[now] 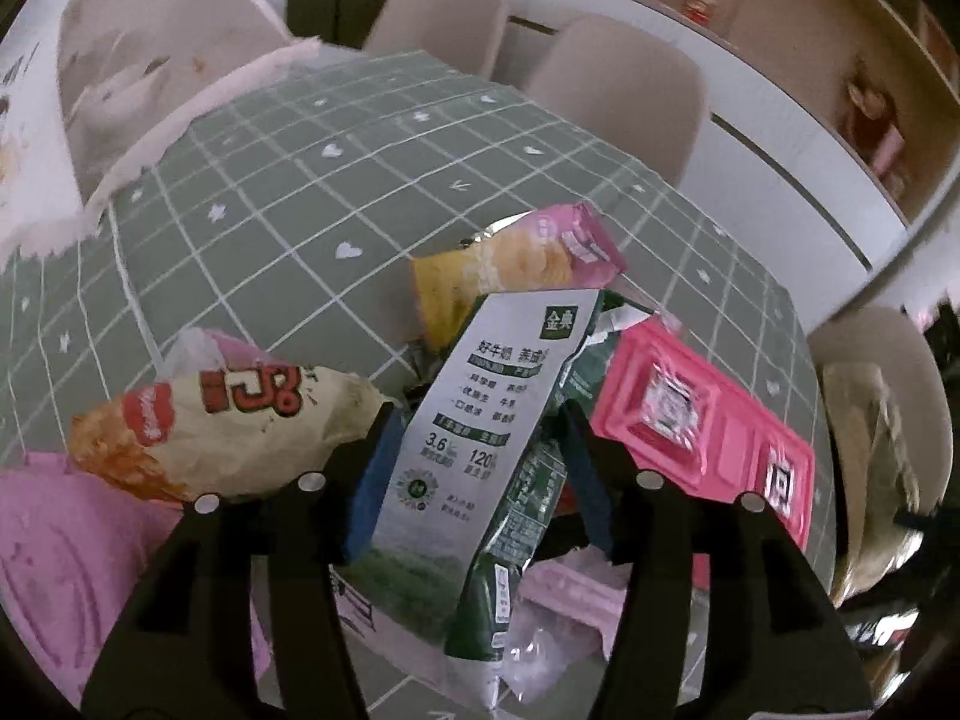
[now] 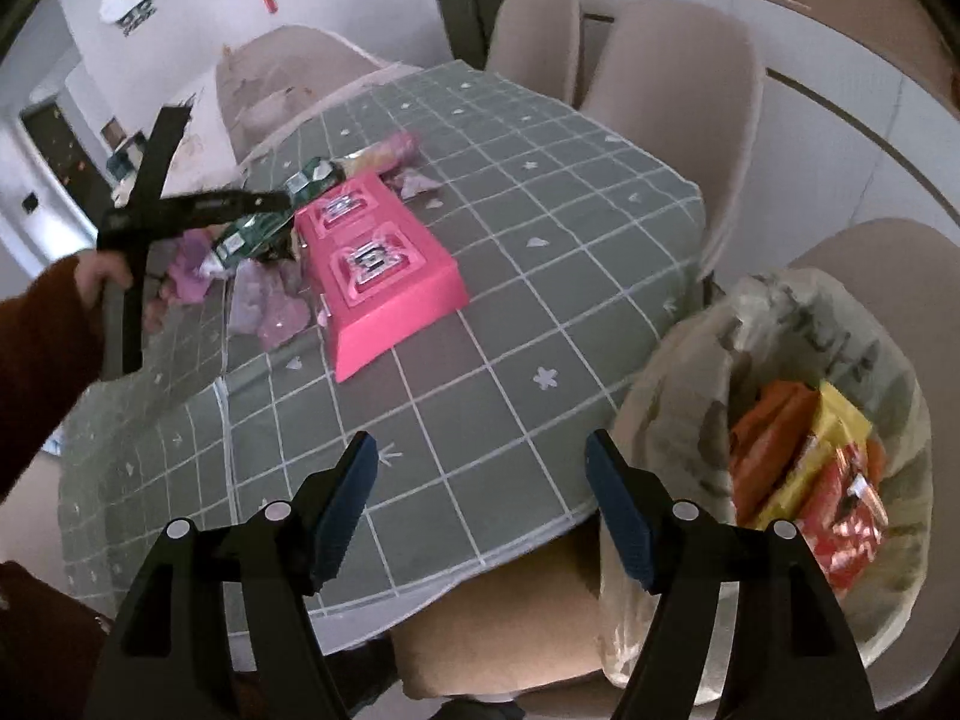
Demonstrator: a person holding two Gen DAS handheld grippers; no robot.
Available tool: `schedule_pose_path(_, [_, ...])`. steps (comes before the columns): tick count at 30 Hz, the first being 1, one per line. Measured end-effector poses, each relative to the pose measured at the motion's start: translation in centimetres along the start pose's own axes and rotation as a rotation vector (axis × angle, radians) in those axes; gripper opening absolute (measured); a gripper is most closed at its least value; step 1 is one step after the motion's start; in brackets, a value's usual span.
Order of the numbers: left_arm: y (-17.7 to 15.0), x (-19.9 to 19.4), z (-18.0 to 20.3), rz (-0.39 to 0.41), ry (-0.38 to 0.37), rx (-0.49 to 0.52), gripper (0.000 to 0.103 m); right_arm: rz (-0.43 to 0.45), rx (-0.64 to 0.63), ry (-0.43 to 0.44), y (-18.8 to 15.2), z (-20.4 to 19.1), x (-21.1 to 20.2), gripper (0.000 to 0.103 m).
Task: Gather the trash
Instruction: 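Grasp the green-white milk carton with the left tool, then grasp the milk carton with the right tool while the left tool releases it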
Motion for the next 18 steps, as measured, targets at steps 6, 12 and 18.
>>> schedule_pose_path(6, [-0.3, -0.1, 0.0, -0.031, 0.01, -0.056, 0.057, 0.01, -0.106, -0.005, 2.3, -1.5, 1.1, 0.068])
schedule_pose_path(12, [-3.5, -3.0, 0.4, -0.006, 0.031, -0.049, 0.05, 0.012, -0.226, 0.031, 5.4, -3.8, 3.4, 0.068])
schedule_pose_path(18, [-8.5, -8.8, -2.1, 0.02, -0.026, -0.206, 0.019, -0.041, -0.344, 0.115, 5.9, -7.5, 8.1, 0.068])
Point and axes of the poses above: each gripper's, at about its wrist camera, not at the fingertips, and x roughly the way its jaws point, z to its right, y to its top, the point moved 3 cm from there along x, roughly the way its jaws point, and after that the axes turned 14 degrees about y, right-handed, at the moved point
